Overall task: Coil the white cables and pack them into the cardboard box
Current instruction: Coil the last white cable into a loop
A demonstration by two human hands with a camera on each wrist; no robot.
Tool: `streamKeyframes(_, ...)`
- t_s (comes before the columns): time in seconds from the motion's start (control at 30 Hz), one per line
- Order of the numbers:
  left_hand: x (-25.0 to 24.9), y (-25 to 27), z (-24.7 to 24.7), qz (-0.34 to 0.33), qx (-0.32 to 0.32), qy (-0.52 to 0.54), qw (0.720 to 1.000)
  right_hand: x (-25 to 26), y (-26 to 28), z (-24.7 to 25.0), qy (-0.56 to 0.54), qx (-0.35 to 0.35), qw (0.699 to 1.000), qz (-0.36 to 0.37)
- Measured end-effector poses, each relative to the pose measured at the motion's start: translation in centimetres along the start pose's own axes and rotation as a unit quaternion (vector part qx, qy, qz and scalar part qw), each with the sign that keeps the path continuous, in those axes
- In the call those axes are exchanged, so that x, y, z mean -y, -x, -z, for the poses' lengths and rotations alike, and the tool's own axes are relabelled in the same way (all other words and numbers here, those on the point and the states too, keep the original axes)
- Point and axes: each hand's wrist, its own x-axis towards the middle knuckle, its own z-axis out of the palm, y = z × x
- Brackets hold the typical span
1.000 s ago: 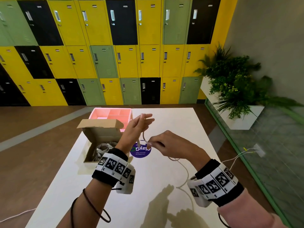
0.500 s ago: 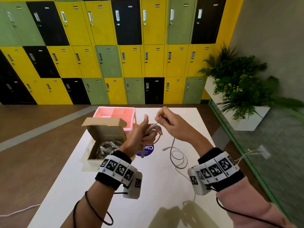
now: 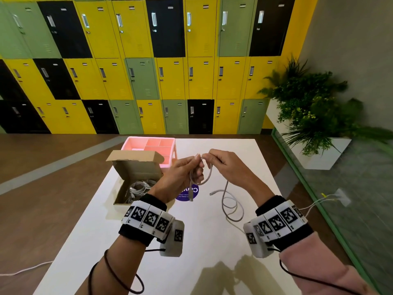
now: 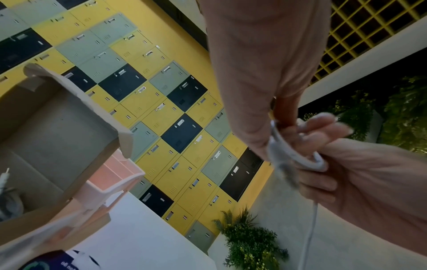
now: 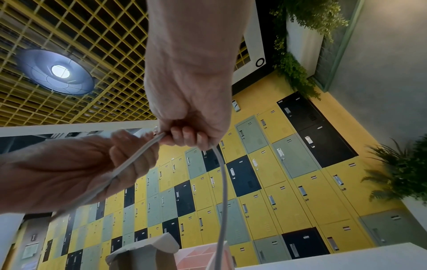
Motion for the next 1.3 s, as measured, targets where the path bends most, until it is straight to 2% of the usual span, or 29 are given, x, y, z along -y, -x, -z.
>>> streamKeyframes(0.2,0.0,-0.2,-0.2,-0.027,-0.036,-0.07,0.997,-0.4,0.0,-0.5,-0.05,0.031,0.997,-0.04)
streamKeyframes(0.37,-0.3,-0.2,-0.6,0.016,-0.003,-0.043,0.999,-0.8,-0.1,-1.2,-0.039,-0.007,0.998,-0.049)
streamKeyframes(0.5,-1.0,-0.1,-0.6,0.068,0.021,-0.043,0.997,-1.2,0.0,-1.1,-0.054,0.008,0.997,-0.053)
streamKeyframes(0.63,-1.1,-0.5,-0.4,0.083,0.016,-0.046,0.995,-1.7,-0.1,-0.4,-0.103,0.006,0.994,-0.043)
streamKeyframes(0.8,-0.9,-1.2,-0.5,0.018,-0.008,0.068,0.997,-3.2,-0.3,0.0,-0.149,-0.044,0.987,-0.048)
streamKeyframes(0.9,-0.9,-1.6,-0.5,-0.03,-0.016,0.063,0.997,-3.9,-0.1,-1.1,-0.109,-0.047,0.989,-0.084)
streamKeyframes(1.0,-0.8,-1.7,-0.3,-0.068,-0.036,0.05,0.996,-4.3,0.3,-2.3,-0.037,-0.008,0.992,-0.119)
streamKeyframes(1.1,-1.0,-2.1,0.0,-0.09,-0.066,0.026,0.993,-4.4,1.0,-3.2,0.021,0.093,0.986,-0.138)
streamKeyframes(1.17,-1.0,-2.3,0.1,-0.082,-0.087,0.011,0.993,-3.9,1.4,-3.5,0.045,0.148,0.979,-0.134)
streamKeyframes(1.3,0.0,-2.3,0.4,-0.082,-0.105,-0.059,0.989,-2.0,1.1,-2.6,0.091,0.208,0.97,-0.09)
